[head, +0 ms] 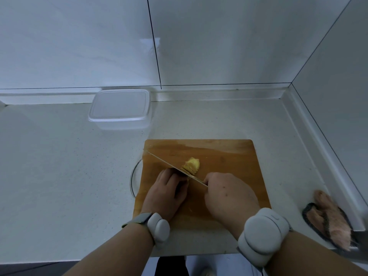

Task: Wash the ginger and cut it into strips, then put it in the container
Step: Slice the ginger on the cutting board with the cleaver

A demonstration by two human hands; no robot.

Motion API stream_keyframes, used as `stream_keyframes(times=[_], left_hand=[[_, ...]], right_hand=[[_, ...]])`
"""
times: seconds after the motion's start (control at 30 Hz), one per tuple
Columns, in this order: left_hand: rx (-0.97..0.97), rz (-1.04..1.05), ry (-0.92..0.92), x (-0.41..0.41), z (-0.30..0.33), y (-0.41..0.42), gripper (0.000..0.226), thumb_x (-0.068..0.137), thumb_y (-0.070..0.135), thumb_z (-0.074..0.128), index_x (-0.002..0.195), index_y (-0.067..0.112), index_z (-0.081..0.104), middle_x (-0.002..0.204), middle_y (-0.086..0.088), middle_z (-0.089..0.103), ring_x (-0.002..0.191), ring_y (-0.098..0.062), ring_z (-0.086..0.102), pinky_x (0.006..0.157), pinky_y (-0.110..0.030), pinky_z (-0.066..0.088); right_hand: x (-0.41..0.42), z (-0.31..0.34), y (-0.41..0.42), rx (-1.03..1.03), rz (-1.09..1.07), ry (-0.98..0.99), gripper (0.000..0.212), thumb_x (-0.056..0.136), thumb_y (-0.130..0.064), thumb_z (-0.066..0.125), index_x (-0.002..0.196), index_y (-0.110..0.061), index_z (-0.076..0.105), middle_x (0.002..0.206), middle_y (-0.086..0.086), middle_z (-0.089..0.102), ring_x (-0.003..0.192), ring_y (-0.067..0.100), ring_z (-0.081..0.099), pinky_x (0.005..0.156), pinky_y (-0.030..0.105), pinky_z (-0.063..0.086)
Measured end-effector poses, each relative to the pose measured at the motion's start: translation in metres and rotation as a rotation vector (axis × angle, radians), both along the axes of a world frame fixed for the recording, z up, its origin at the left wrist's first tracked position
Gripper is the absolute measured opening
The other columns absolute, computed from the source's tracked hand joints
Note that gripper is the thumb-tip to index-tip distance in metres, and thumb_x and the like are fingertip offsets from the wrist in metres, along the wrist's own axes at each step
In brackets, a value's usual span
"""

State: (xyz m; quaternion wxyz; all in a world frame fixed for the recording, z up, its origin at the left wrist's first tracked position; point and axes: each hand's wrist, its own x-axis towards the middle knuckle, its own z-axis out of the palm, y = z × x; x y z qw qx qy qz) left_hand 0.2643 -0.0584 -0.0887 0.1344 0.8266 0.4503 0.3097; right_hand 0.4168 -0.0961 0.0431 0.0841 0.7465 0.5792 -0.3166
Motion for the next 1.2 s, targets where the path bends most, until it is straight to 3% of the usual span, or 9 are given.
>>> stream_keyframes(times=[0.4, 0.63, 0.83, 1.0, 1.2], left_hand=[[0.005, -0.011, -0.037, 0.0, -0.002, 0.0, 0.02, 0.087, 0.031, 0.054, 0.102, 0.018, 0.058, 0.105, -0.003, 0.059, 0.095, -0.015, 0.054, 0.074, -0.02, 0.048], [0.02, -0.023, -0.037, 0.0, -0.001, 0.0, 0.023, 0.087, 0.028, 0.055, 0.099, 0.011, 0.065, 0.101, -0.005, 0.06, 0.092, -0.016, 0.055, 0.074, -0.02, 0.048], [0.03, -0.018, -0.032, 0.0, -0.003, 0.0, 0.022, 0.087, 0.028, 0.056, 0.096, 0.009, 0.064, 0.097, -0.006, 0.059, 0.088, -0.017, 0.054, 0.071, -0.02, 0.047], [0.017, -0.024, -0.019, 0.0, -0.003, -0.001, 0.025, 0.087, 0.028, 0.055, 0.098, 0.008, 0.066, 0.1, -0.007, 0.06, 0.091, -0.02, 0.056, 0.074, -0.025, 0.05], [0.015, -0.02, -0.019, -0.001, -0.002, -0.001, 0.026, 0.087, 0.029, 0.055, 0.097, 0.008, 0.066, 0.1, -0.006, 0.06, 0.091, -0.018, 0.055, 0.077, -0.019, 0.046]], right_hand=[[-0.003, -0.01, 0.008, 0.007, 0.0, -0.002, 0.025, 0.097, -0.014, 0.049, 0.117, -0.021, 0.062, 0.092, 0.0, 0.063, 0.082, 0.018, 0.062, 0.078, 0.033, 0.056], [-0.007, -0.023, 0.017, -0.007, -0.017, 0.01, 0.023, 0.097, -0.011, 0.048, 0.113, -0.02, 0.064, 0.093, 0.002, 0.065, 0.082, 0.02, 0.064, 0.08, 0.036, 0.057], [-0.011, -0.03, 0.019, 0.063, 0.027, -0.005, 0.022, 0.099, -0.009, 0.044, 0.108, -0.013, 0.063, 0.096, 0.007, 0.065, 0.076, 0.023, 0.058, 0.069, 0.033, 0.049], [-0.008, -0.033, 0.014, 0.089, 0.028, 0.007, 0.023, 0.098, -0.009, 0.046, 0.112, -0.015, 0.062, 0.094, 0.006, 0.065, 0.08, 0.024, 0.063, 0.072, 0.036, 0.055], [-0.001, -0.029, 0.006, 0.085, 0.005, 0.003, 0.023, 0.097, -0.011, 0.047, 0.112, -0.018, 0.062, 0.095, 0.004, 0.066, 0.082, 0.023, 0.063, 0.074, 0.036, 0.056]])
